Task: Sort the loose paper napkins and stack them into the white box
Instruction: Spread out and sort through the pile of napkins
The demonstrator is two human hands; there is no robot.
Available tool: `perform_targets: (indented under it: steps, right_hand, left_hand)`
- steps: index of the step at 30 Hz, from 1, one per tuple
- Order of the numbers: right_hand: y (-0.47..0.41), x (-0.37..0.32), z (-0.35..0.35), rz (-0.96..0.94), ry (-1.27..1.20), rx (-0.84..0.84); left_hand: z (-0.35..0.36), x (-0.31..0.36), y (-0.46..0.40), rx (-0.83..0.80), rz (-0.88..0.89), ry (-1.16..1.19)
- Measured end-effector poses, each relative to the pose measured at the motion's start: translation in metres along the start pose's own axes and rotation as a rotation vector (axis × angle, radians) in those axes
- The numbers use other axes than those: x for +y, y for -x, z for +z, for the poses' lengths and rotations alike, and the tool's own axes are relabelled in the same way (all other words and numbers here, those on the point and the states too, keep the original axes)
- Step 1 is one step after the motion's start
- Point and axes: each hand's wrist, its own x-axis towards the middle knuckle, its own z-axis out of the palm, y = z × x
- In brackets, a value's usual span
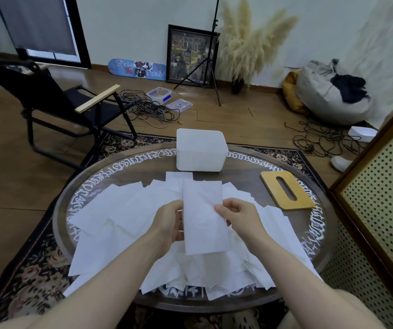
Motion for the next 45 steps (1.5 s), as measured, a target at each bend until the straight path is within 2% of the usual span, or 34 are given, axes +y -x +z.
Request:
perform_targets:
  steps: [11, 14, 20, 24, 27, 31, 34, 37, 40, 42, 45]
  right_hand:
    - [0.002, 0.000, -0.002, 0.028, -0.028, 0.024]
    - [0.005, -0.001, -0.002, 0.041, -0.026, 0.022]
    - [0.006, 0.001, -0.008, 0.287, -0.043, -0.241]
    - [0.007, 0.002, -0.009, 0.167, -0.043, -0.173]
    - [0.010, 0.001, -0.012, 0.092, -0.027, -0.149]
    - [0.010, 0.000, -0.025, 0.035, 0.047, -0.078]
    - [0.003, 0.007, -0.050, 0.014, 0.189, 0.072]
    - [-0.008, 0.025, -0.083, 0.041, 0.612, 0.245]
    - [-0.008, 0.037, -0.105, 0.162, 0.956, 0.250]
    - [-0.008, 0.047, -0.113, 0.282, 1.016, 0.187]
    - [-0.008, 0.060, -0.118, 0.341, 0.887, 0.154]
  left_hand:
    - [0.001, 0.001, 0.000, -0.051, 0.006, -0.041]
    - [0.002, 0.000, 0.002, 0.012, 0.108, -0.104]
    - [0.002, 0.000, 0.004, 0.004, 0.135, -0.106]
    - [0.006, -0.006, 0.006, -0.025, 0.147, -0.187]
    - [0.012, -0.011, 0.006, 0.028, 0.214, -0.262]
    - [0.016, -0.008, 0.001, 0.064, 0.227, -0.219]
    - [0.018, -0.007, -0.005, 0.067, 0.191, -0.180]
    - [0.019, -0.010, -0.011, 0.086, 0.140, -0.128]
    - [0.020, -0.012, -0.016, 0.076, 0.112, -0.111]
    - [0.021, -0.013, -0.018, 0.072, 0.098, -0.114]
    - [0.022, -0.015, -0.020, 0.071, 0.084, -0.133]
